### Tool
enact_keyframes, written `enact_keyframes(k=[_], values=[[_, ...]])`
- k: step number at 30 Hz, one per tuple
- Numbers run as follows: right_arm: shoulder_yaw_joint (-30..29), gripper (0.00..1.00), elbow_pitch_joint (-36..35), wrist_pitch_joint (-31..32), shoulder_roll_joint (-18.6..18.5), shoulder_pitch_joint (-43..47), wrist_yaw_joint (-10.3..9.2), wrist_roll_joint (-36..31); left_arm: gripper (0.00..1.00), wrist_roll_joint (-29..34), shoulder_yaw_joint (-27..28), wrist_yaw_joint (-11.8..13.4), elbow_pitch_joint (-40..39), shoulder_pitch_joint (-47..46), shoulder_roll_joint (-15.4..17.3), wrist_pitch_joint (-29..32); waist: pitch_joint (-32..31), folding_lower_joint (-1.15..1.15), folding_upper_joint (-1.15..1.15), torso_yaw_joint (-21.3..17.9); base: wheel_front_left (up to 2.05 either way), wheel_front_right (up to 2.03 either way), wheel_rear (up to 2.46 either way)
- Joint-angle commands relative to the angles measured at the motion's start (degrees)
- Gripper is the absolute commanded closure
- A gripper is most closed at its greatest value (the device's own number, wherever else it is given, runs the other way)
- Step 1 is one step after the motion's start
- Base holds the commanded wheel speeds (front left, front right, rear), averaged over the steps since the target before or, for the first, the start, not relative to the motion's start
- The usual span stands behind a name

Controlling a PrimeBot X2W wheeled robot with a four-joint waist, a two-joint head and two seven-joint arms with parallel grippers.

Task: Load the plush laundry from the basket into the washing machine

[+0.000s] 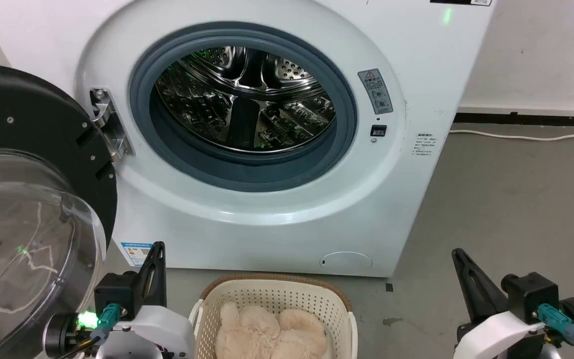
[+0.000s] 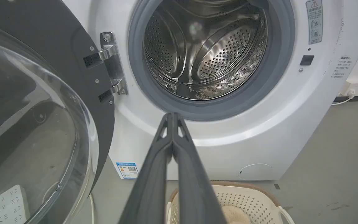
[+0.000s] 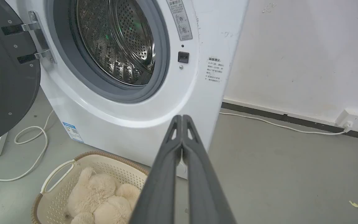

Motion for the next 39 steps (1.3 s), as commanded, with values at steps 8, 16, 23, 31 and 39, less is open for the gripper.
enact_keyframes(k=[8,16,23,31,39], values=[[-0.1,1.00,0.1,0.0,0.0,-0.7,0.03,-0.4,1.00,0.5,0.1,-0.3,-0.3,0.8,0.0,0.0,0.0,0.00,0.00,0.0,0.00,0.00,0.00],[-0.1,1.00,0.1,0.0,0.0,-0.7,0.03,-0.4,1.00,0.5,0.1,-0.3,-0.3,0.8,0.0,0.0,0.0,0.00,0.00,0.0,0.00,0.00,0.00],[-0.1,1.00,0.1,0.0,0.0,-0.7,0.03,-0.4,1.00,0.5,0.1,-0.3,-0.3,0.8,0.0,0.0,0.0,0.00,0.00,0.0,0.00,0.00,0.00],[-0.1,1.00,0.1,0.0,0.0,-0.7,0.03,-0.4,1.00,0.5,0.1,-0.3,-0.3,0.8,0.0,0.0,0.0,0.00,0.00,0.0,0.00,0.00,0.00],[-0.1,1.00,0.1,0.0,0.0,-0.7,0.03,-0.4,1.00,0.5,0.1,-0.3,-0.3,0.8,0.0,0.0,0.0,0.00,0.00,0.0,0.00,0.00,0.00]])
